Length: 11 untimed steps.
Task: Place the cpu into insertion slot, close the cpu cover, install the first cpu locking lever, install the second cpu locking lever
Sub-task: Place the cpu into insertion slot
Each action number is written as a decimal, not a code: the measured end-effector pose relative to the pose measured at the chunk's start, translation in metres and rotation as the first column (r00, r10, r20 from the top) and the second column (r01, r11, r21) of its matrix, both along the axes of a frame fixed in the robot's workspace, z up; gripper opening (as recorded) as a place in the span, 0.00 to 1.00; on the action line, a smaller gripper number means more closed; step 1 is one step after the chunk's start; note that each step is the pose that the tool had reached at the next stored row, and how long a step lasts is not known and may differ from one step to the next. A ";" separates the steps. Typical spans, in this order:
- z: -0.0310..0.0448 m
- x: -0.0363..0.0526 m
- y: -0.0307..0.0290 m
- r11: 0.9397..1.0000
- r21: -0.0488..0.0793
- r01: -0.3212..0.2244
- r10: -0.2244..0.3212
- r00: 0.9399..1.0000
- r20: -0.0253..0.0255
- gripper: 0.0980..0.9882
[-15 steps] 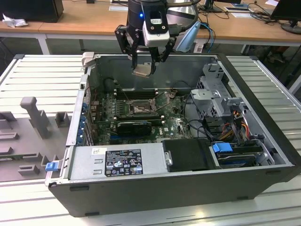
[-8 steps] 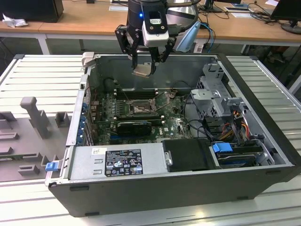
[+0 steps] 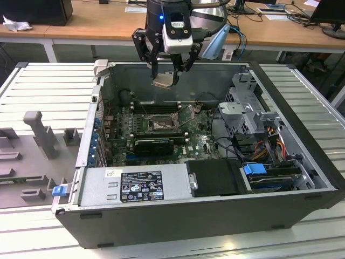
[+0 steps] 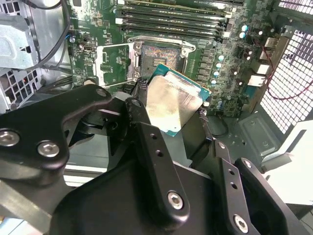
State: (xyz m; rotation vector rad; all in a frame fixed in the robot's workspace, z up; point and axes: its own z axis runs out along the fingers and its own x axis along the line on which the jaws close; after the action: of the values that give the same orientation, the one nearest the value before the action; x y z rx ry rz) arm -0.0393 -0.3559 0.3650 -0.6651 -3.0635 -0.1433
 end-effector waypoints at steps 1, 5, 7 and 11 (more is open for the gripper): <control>0.0000 0.0000 0.0000 1.000 0.000 0.002 -0.002 1.000 0.000 0.48; 0.0000 0.0000 0.0000 1.000 0.000 0.013 -0.013 1.000 0.000 0.48; 0.0000 0.0000 0.0000 1.000 0.000 0.018 -0.018 1.000 0.000 0.48; 0.0000 0.0000 0.0000 1.000 0.000 0.025 -0.025 1.000 0.000 0.48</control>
State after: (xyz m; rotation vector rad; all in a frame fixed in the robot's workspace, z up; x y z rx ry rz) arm -0.0393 -0.3559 0.3650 -0.7029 -3.0563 -0.1434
